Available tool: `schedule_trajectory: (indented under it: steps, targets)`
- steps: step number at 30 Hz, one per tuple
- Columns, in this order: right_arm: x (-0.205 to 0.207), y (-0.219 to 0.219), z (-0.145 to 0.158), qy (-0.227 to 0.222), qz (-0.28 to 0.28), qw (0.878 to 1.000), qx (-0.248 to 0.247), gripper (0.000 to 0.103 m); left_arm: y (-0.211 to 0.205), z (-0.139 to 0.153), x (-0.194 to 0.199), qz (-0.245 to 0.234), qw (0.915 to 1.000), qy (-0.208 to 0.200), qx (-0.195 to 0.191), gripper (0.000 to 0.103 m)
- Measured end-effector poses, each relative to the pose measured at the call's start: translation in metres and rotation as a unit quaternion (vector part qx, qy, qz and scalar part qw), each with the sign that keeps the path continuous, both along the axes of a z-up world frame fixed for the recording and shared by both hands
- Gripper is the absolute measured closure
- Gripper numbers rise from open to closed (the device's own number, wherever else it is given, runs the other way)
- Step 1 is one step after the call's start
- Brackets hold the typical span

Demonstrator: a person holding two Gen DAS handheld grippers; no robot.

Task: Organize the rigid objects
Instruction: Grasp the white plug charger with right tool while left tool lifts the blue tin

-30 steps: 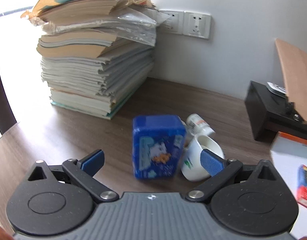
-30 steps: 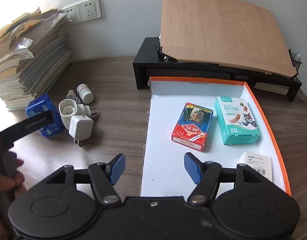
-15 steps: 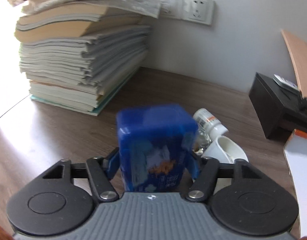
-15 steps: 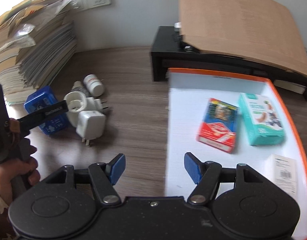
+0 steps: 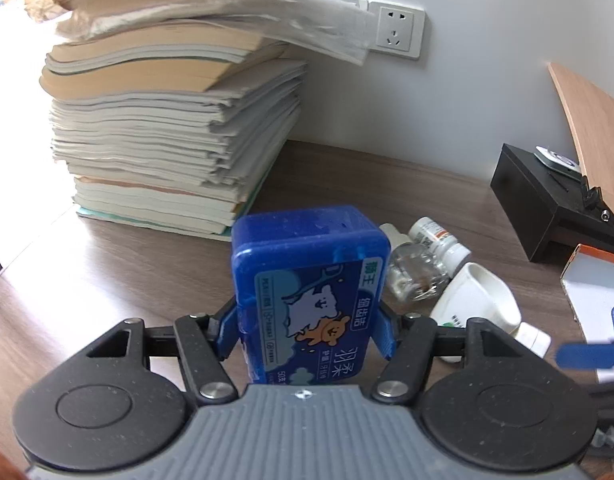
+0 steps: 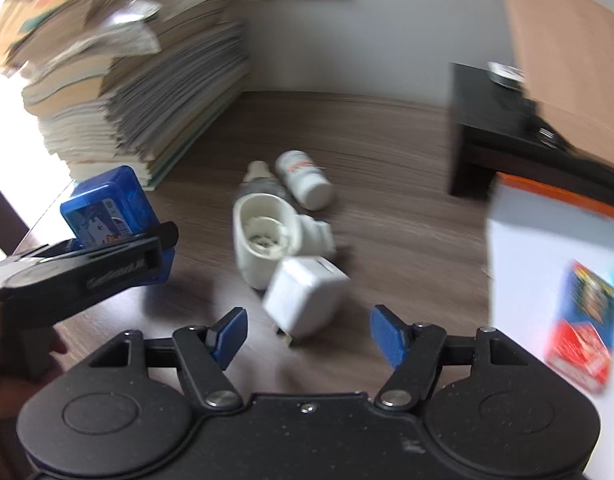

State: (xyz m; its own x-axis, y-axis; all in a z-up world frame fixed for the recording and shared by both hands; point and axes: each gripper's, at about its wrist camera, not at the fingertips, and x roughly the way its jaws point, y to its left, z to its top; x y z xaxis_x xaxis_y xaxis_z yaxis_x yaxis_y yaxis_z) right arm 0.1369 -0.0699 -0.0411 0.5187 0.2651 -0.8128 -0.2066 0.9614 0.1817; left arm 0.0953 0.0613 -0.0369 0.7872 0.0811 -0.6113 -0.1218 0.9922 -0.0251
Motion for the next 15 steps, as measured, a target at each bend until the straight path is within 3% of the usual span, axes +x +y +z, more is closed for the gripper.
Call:
schedule_trajectory:
  steps: [7, 8, 9, 10, 13, 15]
  targets:
    - [0.029, 0.011, -0.027, 0.012, 0.007, 1.000, 0.002, 0.020, 0.010, 0.003, -0.001, 0.004, 0.9999, 0.003, -0.010, 0.038]
    - [0.030, 0.013, -0.027, 0.008, 0.008, 1.000, -0.002, 0.026, 0.011, 0.003, -0.001, 0.003, 0.9999, 0.003, -0.010, 0.038]
    - [0.029, 0.015, -0.026, 0.006, 0.009, 1.000, -0.009, 0.041, 0.011, 0.004, -0.002, 0.004, 0.9999, 0.003, -0.011, 0.038]
    - [0.029, 0.015, -0.025, 0.004, 0.011, 1.000, -0.012, 0.042, 0.011, 0.004, -0.002, 0.004, 0.9999, 0.004, -0.012, 0.038]
    - [0.028, 0.009, -0.023, 0.012, 0.007, 1.000, 0.005, 0.065, 0.010, 0.006, -0.004, 0.004, 0.9999, 0.005, -0.015, 0.038]
    - [0.022, 0.007, -0.019, 0.005, 0.003, 1.000, -0.005, 0.068, 0.008, 0.007, -0.006, 0.004, 0.9998, 0.004, -0.017, 0.038]
